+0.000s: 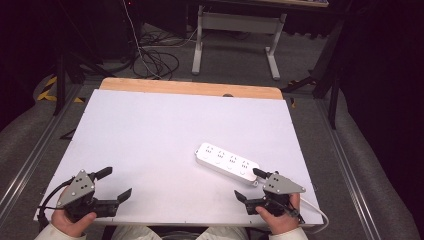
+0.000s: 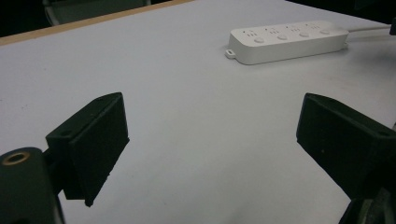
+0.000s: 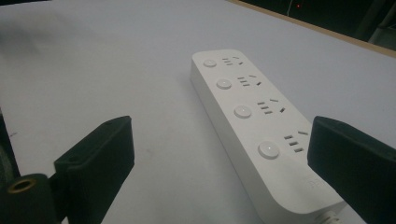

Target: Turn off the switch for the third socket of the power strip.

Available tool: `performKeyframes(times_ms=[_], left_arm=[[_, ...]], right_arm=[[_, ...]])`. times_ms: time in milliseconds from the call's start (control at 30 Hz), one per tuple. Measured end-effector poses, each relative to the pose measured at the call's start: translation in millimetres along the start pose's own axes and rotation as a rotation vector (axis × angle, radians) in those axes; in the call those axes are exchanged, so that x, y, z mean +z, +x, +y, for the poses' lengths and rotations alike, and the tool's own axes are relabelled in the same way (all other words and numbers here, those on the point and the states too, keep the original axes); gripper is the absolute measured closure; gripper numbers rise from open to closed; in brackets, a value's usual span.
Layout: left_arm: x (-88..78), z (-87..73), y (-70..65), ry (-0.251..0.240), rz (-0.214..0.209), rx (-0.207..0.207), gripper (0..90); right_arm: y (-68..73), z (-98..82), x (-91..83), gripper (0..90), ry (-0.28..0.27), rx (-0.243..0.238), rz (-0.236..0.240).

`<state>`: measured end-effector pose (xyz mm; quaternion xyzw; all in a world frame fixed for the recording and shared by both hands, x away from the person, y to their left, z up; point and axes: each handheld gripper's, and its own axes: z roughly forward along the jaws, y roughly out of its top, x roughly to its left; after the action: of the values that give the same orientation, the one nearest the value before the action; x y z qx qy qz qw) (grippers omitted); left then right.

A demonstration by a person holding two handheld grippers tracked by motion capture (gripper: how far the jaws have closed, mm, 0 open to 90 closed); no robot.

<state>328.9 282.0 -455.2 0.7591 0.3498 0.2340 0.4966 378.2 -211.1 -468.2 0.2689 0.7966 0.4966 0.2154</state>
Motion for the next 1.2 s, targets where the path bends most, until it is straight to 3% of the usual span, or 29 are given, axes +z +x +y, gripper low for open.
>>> performKeyframes(times_ms=[167,333,833,1067,1200], left_arm=[[0.2,-0.3,-0.2,-0.005,0.013,0.019,9.8],[0.5,0.0,-0.5,-0.016,0.007,-0.001,9.4],[-0.2,0.3,-0.5,-0.013,0.019,0.015,9.4],[0.6,0.1,-1.3,-0.007,0.017,0.008,9.4],[0.8,0.1,-1.3,-0.004,0.019,0.011,9.4]], right_arm=[[0.3,0.4,0.1,8.7,0.000,-0.007,0.002],[0.5,0.7,0.2,9.4,0.004,-0.011,0.005],[1.7,2.1,1.1,12.7,0.020,-0.010,0.017],[6.6,9.5,1.0,19.0,0.061,-0.018,0.030],[7.7,15.3,-1.0,19.1,0.053,-0.019,0.030]])
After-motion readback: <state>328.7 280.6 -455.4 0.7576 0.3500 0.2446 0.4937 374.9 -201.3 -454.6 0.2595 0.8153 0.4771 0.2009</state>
